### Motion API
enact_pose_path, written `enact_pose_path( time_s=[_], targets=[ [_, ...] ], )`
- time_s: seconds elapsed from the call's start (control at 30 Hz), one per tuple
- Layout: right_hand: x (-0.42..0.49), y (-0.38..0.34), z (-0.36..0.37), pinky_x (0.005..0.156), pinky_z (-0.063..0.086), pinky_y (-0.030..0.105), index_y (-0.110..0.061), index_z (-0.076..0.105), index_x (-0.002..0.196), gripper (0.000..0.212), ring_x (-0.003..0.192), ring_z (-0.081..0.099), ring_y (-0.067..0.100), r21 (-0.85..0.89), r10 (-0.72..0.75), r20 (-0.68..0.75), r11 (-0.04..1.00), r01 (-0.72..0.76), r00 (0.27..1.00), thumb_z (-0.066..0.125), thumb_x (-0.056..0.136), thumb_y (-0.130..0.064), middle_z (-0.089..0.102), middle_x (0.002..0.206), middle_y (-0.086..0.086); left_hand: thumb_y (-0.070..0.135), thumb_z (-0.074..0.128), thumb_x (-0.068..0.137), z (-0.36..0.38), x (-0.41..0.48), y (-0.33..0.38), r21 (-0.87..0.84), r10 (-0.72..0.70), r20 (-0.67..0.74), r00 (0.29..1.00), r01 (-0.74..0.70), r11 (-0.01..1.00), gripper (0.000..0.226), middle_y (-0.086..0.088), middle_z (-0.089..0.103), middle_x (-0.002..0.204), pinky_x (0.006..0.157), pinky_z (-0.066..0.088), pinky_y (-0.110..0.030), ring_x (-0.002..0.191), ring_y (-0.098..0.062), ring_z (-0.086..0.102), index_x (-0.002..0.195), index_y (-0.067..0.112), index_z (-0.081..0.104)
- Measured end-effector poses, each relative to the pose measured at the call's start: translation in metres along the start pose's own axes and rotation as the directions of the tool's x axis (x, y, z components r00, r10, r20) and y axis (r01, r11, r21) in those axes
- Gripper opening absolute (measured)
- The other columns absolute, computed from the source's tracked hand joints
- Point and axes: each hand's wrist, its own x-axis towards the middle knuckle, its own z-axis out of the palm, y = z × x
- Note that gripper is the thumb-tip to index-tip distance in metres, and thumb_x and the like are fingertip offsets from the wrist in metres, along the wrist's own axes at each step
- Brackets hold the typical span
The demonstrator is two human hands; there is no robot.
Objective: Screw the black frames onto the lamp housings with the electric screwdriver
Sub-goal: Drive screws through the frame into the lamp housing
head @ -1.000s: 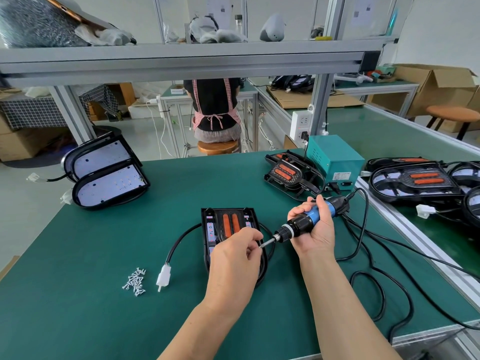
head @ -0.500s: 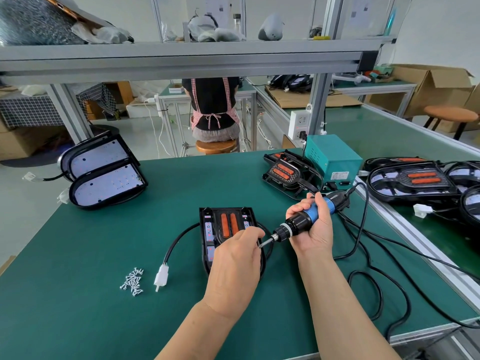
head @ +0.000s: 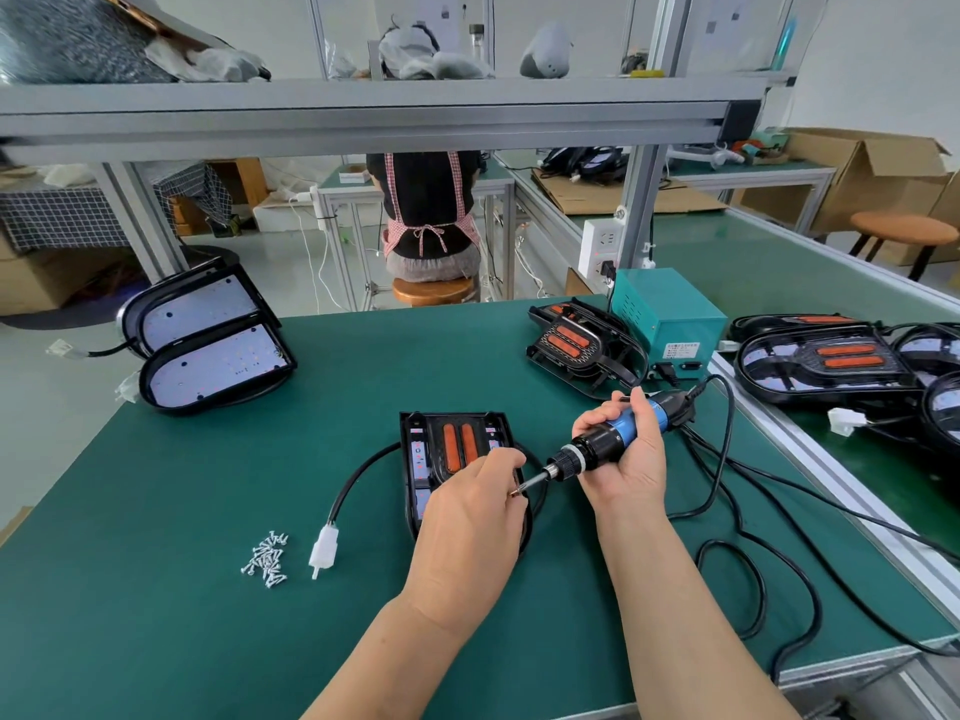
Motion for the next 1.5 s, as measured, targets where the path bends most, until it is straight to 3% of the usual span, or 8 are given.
enact_pose_path(
  time_s=[0.13,0.23,0.33,0.47,0.73,1.13,1.27,1.5],
  targets=[
    [0.001,-0.002,0.000,0.059,0.047,0.018,-0.011,0.058,0.091,0.015,0.056,0.053,0.008,0.007,0.010,-0.006,1.000,-0.010,1.000,0.069,0.092,-0.020,0.055,0.069,-0.003,0.017,0.079,0.079,-0.009,0.001,-0.008,0.009,-0.003,-0.163,0.987,0.004,1.000,0.033,0.009,0.060,0.103,0.088,0.039,-0.017,0.099,-0.014,0.051,0.109,0.017,0.067],
    [0.000,0.000,0.000,0.056,0.048,0.019,-0.011,0.058,0.091,0.015,0.054,0.053,0.007,-0.010,0.003,-0.012,1.000,-0.003,1.000,0.070,0.092,-0.020,0.055,0.071,-0.003,0.027,0.079,0.081,-0.022,0.008,-0.025,-0.031,-0.255,-0.303,0.918,0.258,0.966,0.039,0.008,0.047,0.113,0.093,0.030,-0.017,0.112,-0.018,0.042,0.115,0.016,0.062],
    [0.000,0.001,0.001,0.052,0.049,0.020,-0.010,0.058,0.093,0.016,0.052,0.053,0.008,-0.027,-0.003,-0.007,1.000,0.003,1.000,0.070,0.092,-0.020,0.054,0.071,-0.004,0.042,0.075,0.084,-0.028,0.013,-0.041,-0.036,-0.509,-0.215,0.834,0.514,0.857,0.058,-0.002,0.044,0.126,0.094,0.039,-0.036,0.118,-0.025,0.044,0.128,0.014,0.051],
    [-0.002,0.001,0.001,0.052,0.048,0.020,-0.010,0.058,0.092,0.015,0.053,0.053,0.007,-0.035,-0.010,0.006,0.999,0.010,1.000,0.070,0.092,-0.020,0.055,0.070,-0.004,0.052,0.080,0.076,-0.028,0.026,-0.054,-0.199,-0.684,0.126,0.719,0.694,0.692,0.067,-0.001,0.065,0.113,0.088,0.051,-0.040,0.100,-0.021,0.061,0.122,0.010,0.056],
    [-0.011,0.002,0.018,0.052,0.045,0.018,-0.014,0.055,0.093,0.021,0.053,0.050,0.005,-0.245,-0.088,0.087,0.964,0.107,0.992,0.073,0.083,-0.015,0.054,0.067,-0.003,0.052,0.087,0.059,-0.028,0.032,-0.059,-0.247,-0.610,0.298,0.734,0.676,0.694,0.054,0.006,0.076,0.096,0.093,0.055,-0.042,0.093,-0.017,0.070,0.101,0.022,0.073],
    [-0.031,0.022,0.062,0.054,0.045,0.027,-0.013,0.050,0.093,0.014,0.052,0.046,0.016,-0.623,-0.221,0.451,0.615,0.482,0.865,0.064,0.097,-0.012,0.050,0.065,0.003,0.054,0.088,0.050,-0.025,0.033,-0.060,-0.312,-0.653,0.297,0.697,0.717,0.624,0.070,-0.002,0.071,0.100,0.090,0.055,-0.045,0.094,-0.022,0.067,0.103,0.016,0.061],
    [-0.038,0.027,0.062,0.054,0.045,0.028,-0.012,0.050,0.094,0.016,0.051,0.047,0.017,-0.679,-0.199,0.479,0.533,0.504,0.855,0.066,0.096,-0.012,0.051,0.065,0.005,0.053,0.088,0.051,-0.023,0.033,-0.063,-0.328,-0.632,0.306,0.712,0.702,0.632,0.067,-0.002,0.074,0.097,0.090,0.056,-0.045,0.092,-0.022,0.070,0.102,0.016,0.067],
    [-0.037,0.027,0.065,0.054,0.044,0.027,-0.016,0.052,0.090,0.015,0.050,0.046,0.016,-0.687,-0.208,0.449,0.542,0.484,0.869,0.066,0.096,-0.013,0.052,0.061,0.001,0.059,0.084,0.045,-0.022,0.033,-0.064,-0.325,-0.624,0.311,0.716,0.698,0.638,0.076,-0.004,0.074,0.100,0.091,0.056,-0.047,0.094,-0.025,0.070,0.105,0.015,0.067]
  ],
)
